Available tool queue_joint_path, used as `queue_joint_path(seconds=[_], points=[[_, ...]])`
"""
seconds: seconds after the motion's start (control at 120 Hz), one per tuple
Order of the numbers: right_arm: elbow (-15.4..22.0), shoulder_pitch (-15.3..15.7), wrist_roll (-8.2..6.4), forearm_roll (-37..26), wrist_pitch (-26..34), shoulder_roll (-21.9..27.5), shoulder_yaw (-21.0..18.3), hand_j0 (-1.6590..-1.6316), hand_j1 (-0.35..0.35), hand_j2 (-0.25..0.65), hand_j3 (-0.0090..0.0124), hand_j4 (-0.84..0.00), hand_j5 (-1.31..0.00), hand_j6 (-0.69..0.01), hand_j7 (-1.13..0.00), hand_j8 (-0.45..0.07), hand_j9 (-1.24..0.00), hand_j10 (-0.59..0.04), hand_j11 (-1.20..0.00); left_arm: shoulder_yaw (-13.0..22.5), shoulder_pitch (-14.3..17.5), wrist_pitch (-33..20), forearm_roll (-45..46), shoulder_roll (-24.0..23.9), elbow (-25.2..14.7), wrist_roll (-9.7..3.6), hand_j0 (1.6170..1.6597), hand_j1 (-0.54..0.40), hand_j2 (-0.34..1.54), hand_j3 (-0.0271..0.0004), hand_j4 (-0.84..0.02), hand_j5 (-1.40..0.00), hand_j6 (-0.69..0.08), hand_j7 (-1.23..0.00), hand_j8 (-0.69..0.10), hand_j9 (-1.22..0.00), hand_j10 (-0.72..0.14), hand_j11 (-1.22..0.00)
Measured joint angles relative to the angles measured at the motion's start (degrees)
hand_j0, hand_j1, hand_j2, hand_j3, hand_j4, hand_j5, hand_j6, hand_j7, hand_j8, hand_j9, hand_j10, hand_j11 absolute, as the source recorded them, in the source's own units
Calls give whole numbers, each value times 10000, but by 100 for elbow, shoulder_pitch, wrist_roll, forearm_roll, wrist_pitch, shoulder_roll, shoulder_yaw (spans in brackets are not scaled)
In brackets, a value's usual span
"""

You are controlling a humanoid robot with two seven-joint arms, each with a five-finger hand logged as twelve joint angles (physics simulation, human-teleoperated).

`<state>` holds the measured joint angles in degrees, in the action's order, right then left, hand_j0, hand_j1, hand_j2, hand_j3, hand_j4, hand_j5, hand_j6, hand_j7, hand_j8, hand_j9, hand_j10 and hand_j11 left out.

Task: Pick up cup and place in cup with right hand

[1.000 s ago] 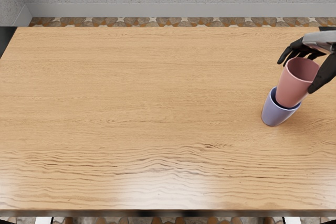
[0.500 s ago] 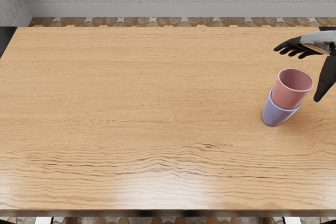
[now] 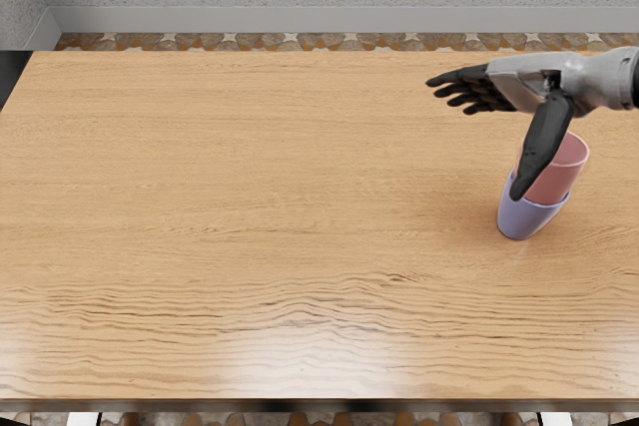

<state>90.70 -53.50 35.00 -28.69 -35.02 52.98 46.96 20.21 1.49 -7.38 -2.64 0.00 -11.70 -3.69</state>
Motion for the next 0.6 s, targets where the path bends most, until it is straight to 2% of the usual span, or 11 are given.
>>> queue_joint_path(seconds=[0.175, 0.425, 0.6], points=[[-1, 203, 0, 627, -1, 314, 7, -16581, -3096, -50, 0, -373, -449, -382, -444, -368, -448, -364, -446, 0, 0, 0, 0, 0, 1, 0, 16581, 3490, 1, -1, -2, -1, -3, -1, -3, -1, -1, -1], [0, 283, 0, 807, -1, 298, -10, -16581, -3119, -52, 0, -348, -420, -357, -416, -348, -418, -341, -417, -4, 0, 0, 0, 0, -12, 0, 16581, 3490, 1, -1, -2, -1, -3, -1, -3, -1, -1, -1], [-124, 245, 0, 763, -1, -268, 35, -16581, -3124, -53, 0, -338, -412, -346, -409, -339, -411, -332, -410, -7, -9, 0, 8, 0, -50, 0, 16581, 3490, 1, -1, -2, -1, -3, -1, -2, -1, -1, -1]])
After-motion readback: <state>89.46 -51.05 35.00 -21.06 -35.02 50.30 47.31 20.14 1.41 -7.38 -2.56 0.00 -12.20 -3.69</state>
